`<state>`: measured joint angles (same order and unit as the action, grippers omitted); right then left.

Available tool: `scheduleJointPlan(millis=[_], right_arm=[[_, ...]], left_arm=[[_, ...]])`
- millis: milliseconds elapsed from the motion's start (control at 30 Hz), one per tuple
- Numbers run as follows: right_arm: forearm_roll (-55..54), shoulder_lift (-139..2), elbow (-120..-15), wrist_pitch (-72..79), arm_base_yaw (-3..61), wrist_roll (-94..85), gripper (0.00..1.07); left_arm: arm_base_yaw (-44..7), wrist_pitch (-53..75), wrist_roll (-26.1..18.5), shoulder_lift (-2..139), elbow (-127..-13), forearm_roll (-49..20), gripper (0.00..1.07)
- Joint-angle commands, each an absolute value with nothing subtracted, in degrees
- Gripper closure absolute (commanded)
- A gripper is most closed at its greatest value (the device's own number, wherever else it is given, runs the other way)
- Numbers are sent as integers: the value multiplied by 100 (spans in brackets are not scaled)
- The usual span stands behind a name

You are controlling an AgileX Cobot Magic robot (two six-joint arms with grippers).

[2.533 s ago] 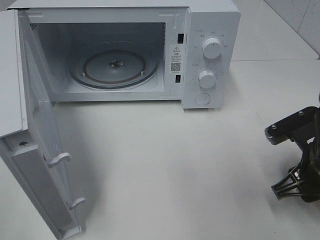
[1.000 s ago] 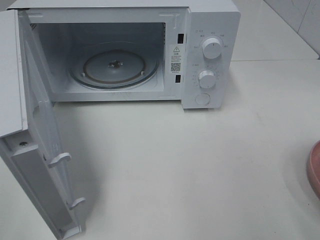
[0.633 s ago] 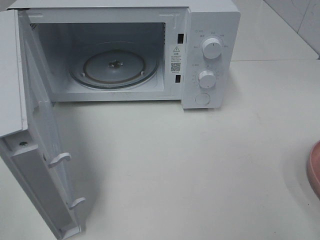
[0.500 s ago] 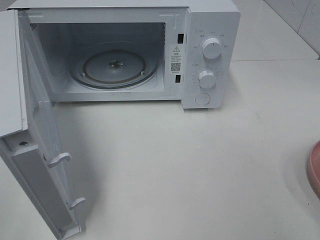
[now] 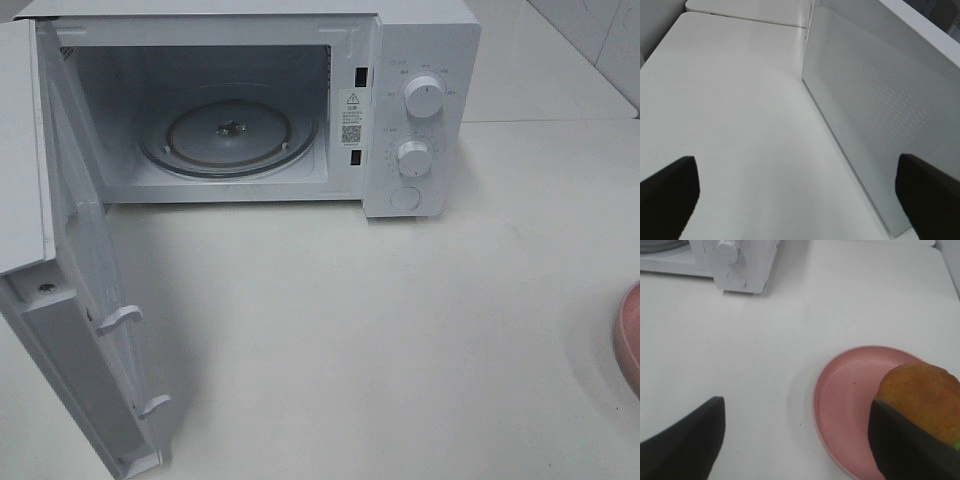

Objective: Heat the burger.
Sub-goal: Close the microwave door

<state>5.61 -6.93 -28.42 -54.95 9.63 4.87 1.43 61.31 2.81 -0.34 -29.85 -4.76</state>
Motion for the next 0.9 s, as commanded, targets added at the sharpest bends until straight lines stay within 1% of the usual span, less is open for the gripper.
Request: scheduleJointPlan(millis=[33, 267, 900], right_arm=[[544, -344, -2836, -5512, 739, 447, 32], [550, 178, -2836, -5512, 544, 447, 32], [550, 166, -2836, -5512, 544, 453, 35]], left_arm=[[172, 6125, 275, -57, -2968, -470, 7], [172, 6125, 275, -57, -2968, -470, 7], [172, 6125, 275, -57, -2968, -481, 7]])
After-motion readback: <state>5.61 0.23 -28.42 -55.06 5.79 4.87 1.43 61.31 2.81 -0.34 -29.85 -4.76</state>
